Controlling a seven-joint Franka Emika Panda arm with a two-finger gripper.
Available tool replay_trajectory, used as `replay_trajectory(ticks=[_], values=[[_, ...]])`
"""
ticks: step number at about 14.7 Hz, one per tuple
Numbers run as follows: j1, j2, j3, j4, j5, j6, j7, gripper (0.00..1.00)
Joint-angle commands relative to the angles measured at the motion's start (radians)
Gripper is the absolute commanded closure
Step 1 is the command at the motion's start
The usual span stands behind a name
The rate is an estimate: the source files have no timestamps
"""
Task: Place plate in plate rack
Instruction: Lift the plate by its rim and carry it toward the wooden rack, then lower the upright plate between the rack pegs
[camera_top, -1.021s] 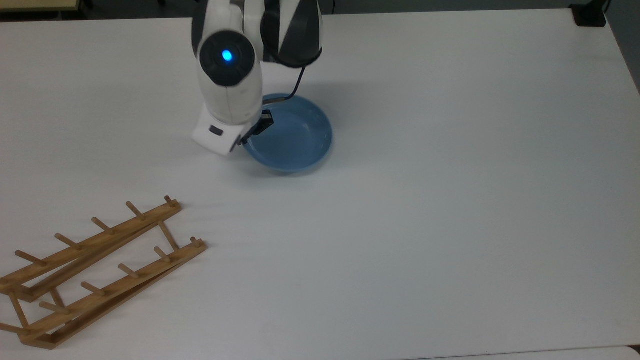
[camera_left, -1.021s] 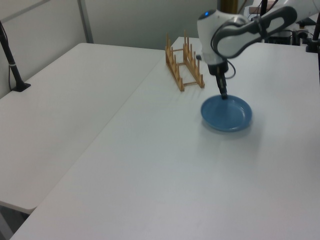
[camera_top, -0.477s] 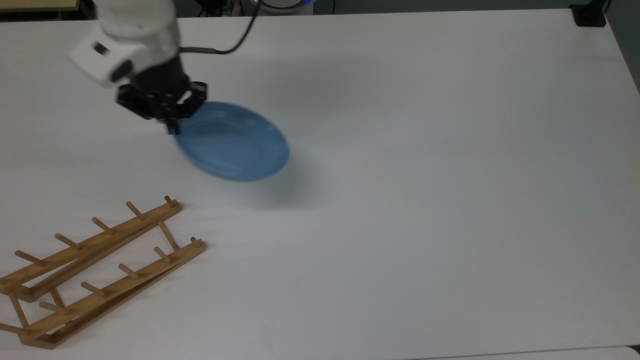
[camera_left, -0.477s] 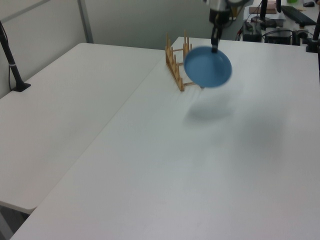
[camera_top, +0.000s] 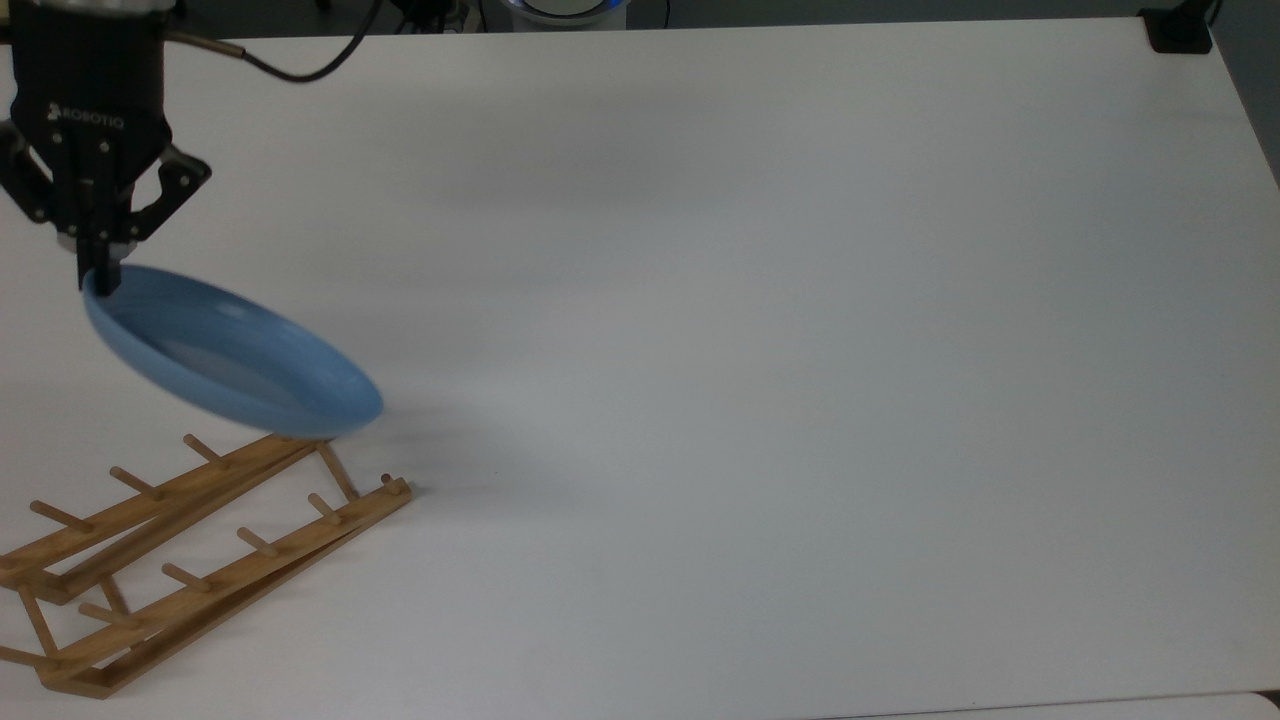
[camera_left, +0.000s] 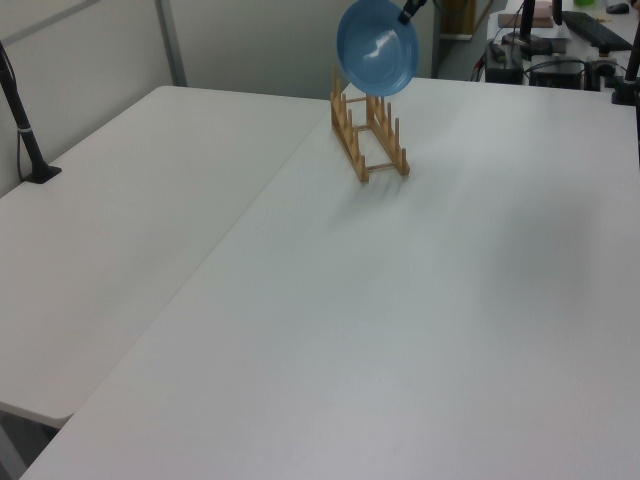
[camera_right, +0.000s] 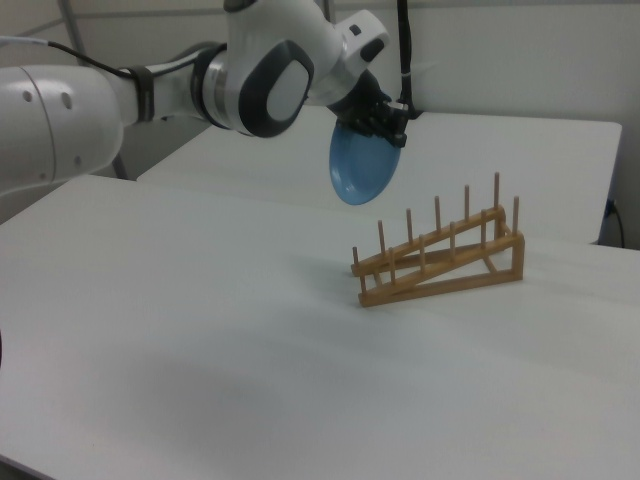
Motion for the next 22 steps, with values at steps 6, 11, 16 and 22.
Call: replay_trajectory(ticks=[6, 11, 16, 22], values=[[0.014, 0.039, -0.135, -0.026, -0.169, 0.208, 0.259, 1.0], [0.014, 0.087, -0.138, -0.02, -0.317, 0.257, 0.43, 1.0], [0.025, 0.128, -0.138, -0.016, -0.436, 0.283, 0.555, 1.0], [0.043, 0.189, -0.135, 0.029, -0.544, 0.285, 0.675, 1.0]])
